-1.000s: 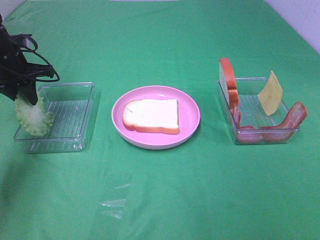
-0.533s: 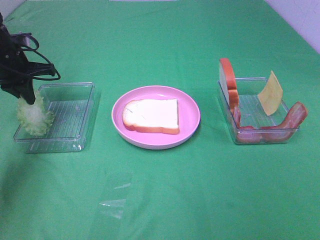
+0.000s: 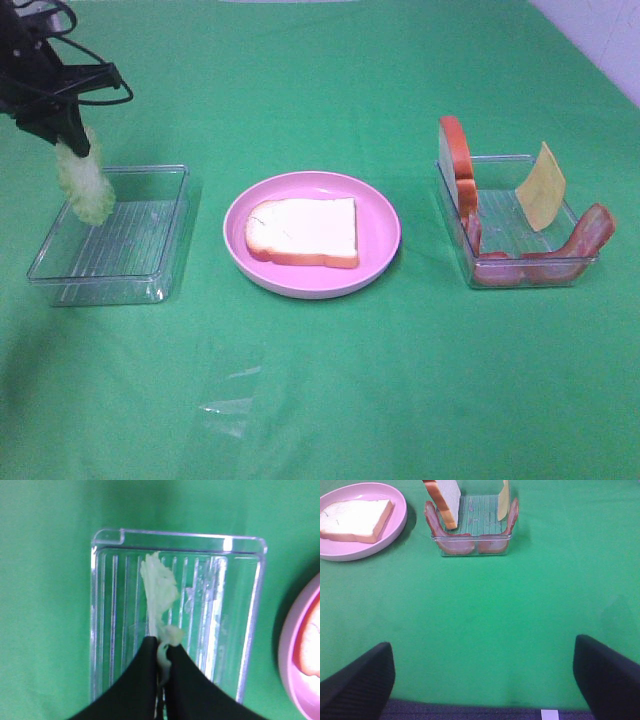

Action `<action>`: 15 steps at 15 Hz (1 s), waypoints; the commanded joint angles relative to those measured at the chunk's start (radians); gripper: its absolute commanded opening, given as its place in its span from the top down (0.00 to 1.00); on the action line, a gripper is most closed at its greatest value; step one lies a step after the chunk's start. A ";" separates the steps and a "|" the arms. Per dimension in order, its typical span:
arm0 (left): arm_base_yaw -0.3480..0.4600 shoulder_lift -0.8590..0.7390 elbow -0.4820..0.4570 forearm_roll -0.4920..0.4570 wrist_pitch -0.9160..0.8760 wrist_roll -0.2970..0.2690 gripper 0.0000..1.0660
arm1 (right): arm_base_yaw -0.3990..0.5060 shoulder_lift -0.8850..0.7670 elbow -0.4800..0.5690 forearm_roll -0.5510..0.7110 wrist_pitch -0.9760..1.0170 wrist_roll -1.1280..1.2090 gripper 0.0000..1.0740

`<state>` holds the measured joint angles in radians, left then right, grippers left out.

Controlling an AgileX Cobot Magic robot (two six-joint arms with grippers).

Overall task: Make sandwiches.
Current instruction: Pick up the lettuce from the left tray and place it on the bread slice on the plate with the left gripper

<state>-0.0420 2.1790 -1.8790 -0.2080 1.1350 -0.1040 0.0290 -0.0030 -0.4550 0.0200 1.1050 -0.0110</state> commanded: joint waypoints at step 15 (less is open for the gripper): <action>-0.399 0.120 -0.207 -0.415 -0.170 -0.006 1.00 | -0.004 -0.027 0.003 0.003 -0.004 0.004 0.12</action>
<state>-0.4330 2.2960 -2.0830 -0.6010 0.9830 -0.1070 0.0290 -0.0030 -0.4550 0.0200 1.1050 -0.0110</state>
